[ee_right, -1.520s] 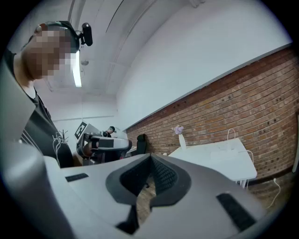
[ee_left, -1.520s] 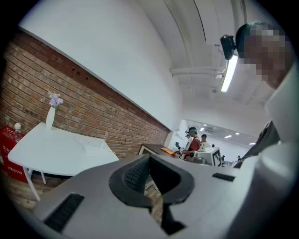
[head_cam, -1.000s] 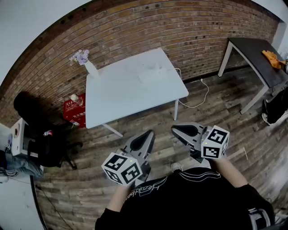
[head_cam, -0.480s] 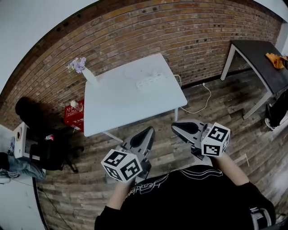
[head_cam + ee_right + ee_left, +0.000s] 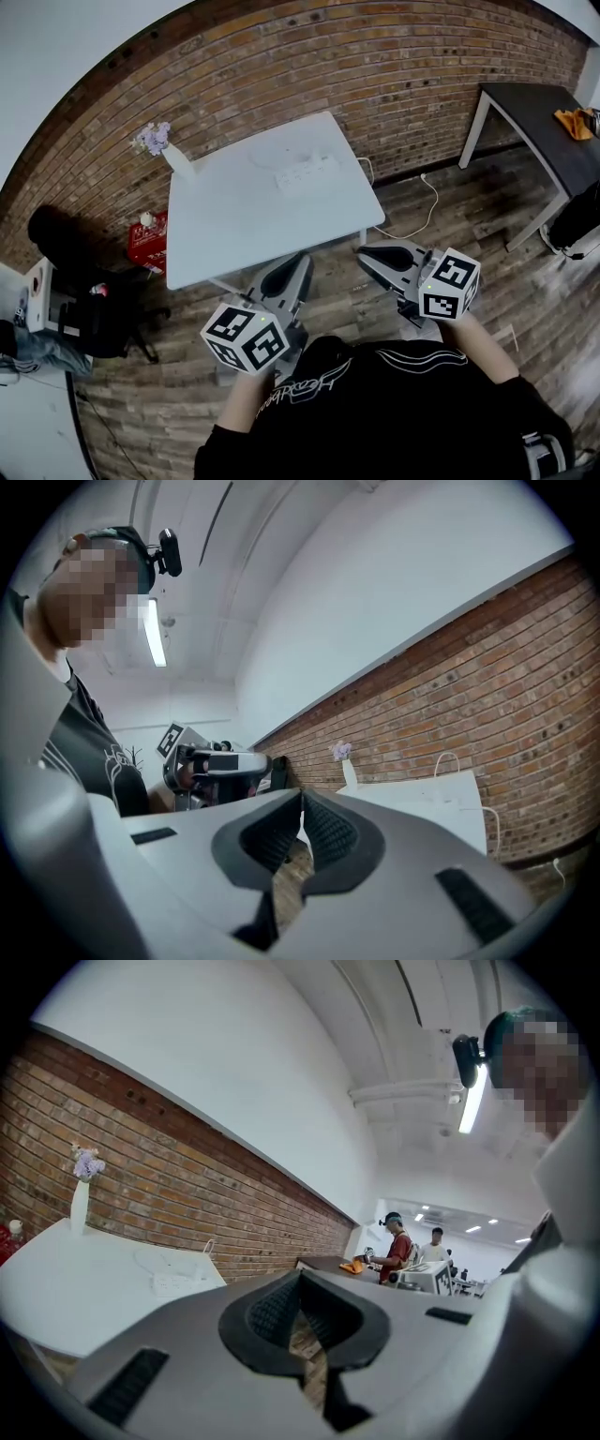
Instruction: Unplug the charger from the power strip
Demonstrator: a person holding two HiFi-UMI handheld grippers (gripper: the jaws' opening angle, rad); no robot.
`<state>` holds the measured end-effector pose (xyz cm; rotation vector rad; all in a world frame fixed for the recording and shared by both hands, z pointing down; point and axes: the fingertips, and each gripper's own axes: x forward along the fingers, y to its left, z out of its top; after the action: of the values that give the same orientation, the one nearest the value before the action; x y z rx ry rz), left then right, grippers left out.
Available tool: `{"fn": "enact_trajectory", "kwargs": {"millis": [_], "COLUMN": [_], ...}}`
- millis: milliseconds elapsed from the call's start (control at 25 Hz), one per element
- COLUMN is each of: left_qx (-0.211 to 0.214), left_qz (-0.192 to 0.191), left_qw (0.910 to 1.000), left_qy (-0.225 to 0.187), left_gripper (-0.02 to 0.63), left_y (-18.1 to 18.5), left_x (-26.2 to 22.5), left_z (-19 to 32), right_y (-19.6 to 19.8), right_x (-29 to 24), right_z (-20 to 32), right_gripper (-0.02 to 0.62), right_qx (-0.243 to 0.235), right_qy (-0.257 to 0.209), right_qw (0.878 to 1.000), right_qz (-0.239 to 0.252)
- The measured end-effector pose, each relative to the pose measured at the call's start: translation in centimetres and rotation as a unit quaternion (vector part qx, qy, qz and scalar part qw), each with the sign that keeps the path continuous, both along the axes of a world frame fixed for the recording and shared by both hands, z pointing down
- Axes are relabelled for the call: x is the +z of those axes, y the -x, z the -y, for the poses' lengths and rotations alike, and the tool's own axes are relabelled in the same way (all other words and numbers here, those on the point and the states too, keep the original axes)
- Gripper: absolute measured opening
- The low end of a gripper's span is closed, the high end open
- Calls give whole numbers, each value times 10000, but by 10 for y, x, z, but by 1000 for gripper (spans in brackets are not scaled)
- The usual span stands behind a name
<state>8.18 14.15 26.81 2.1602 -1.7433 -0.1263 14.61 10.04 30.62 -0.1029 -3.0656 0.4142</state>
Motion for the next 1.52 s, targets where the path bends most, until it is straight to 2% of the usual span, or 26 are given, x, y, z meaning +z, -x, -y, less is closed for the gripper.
{"fn": "enact_trajectory", "kwargs": {"millis": [360,840,1160,1520], "left_qx": [-122,-21,59,46], "left_qz": [-73,-145,-249,-382], "left_qw": [9998,9993,9961,9876], "left_qy": [102,331,841,1521], "left_gripper": [5,5,6,8], "left_y": [44,155,236,309], "left_x": [23,44,83,144], "left_z": [33,139,206,262], "right_y": [33,126,186,225], "right_x": [21,35,52,69], "right_z": [41,145,210,259], "right_gripper": [-2,-2,-2,-2], "right_qx": [180,614,982,1329], "right_qy": [94,401,649,755], "right_qw": [9996,9964,9912,9849], "right_qz": [-192,-417,-612,-812]}}
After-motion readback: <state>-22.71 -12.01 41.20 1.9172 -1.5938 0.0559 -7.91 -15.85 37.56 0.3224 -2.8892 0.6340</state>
